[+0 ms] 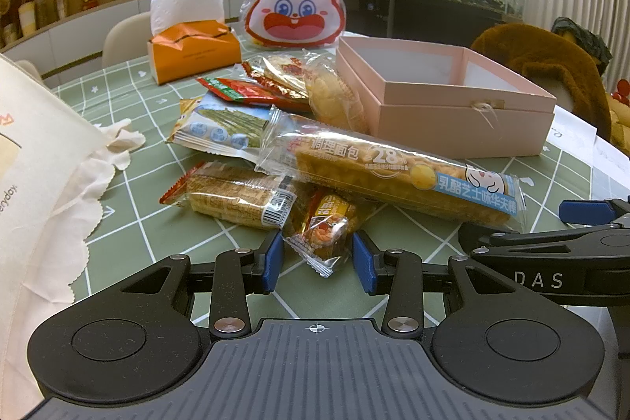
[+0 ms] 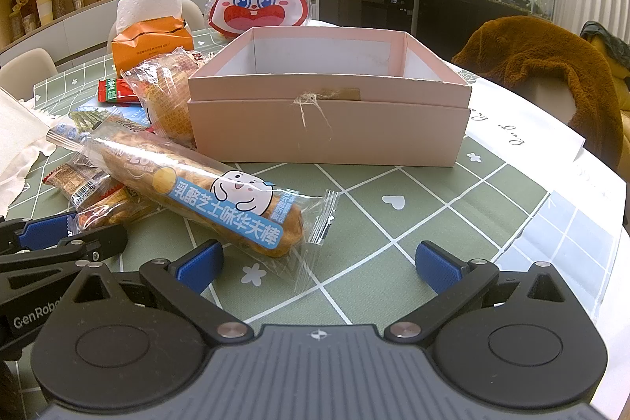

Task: Organize snacks

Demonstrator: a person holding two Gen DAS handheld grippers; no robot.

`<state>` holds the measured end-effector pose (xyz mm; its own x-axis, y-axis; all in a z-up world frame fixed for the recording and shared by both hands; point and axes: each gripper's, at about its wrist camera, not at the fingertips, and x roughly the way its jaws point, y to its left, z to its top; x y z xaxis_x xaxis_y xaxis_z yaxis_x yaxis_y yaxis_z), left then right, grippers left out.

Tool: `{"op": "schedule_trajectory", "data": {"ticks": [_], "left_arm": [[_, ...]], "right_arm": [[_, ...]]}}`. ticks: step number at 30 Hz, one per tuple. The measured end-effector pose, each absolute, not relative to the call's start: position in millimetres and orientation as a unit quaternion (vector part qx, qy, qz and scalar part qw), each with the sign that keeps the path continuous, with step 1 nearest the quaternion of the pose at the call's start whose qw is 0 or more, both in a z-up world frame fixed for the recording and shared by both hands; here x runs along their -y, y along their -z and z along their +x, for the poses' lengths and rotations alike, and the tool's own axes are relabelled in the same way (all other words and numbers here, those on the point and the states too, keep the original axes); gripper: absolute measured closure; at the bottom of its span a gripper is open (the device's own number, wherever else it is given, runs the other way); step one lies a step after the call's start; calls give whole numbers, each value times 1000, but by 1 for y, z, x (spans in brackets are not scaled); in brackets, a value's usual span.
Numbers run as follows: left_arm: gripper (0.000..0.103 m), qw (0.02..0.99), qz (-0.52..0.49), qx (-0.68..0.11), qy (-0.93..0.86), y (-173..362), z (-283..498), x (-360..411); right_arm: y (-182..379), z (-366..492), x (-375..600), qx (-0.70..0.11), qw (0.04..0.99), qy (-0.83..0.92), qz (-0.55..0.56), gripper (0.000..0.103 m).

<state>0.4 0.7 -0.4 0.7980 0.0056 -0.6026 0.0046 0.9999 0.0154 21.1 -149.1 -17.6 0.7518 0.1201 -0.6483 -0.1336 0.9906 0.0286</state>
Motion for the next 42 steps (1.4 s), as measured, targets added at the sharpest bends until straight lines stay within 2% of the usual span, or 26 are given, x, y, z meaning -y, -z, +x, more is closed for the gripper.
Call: {"op": "schedule_trajectory", "data": {"ticks": [36,39,42], "left_arm": [[59,948,8,-318,0,0,1,0],[59,947,-6,-321,4,-2,0,-4],[64,931,-56,-360,2,-14,9,-18]], "right_arm": [[18,20,150,-346,936,-69,-10,0],[12,23,150,-378,921,-89,-22,0],[5,35,153,-420,897,-130,-43,0]]}}
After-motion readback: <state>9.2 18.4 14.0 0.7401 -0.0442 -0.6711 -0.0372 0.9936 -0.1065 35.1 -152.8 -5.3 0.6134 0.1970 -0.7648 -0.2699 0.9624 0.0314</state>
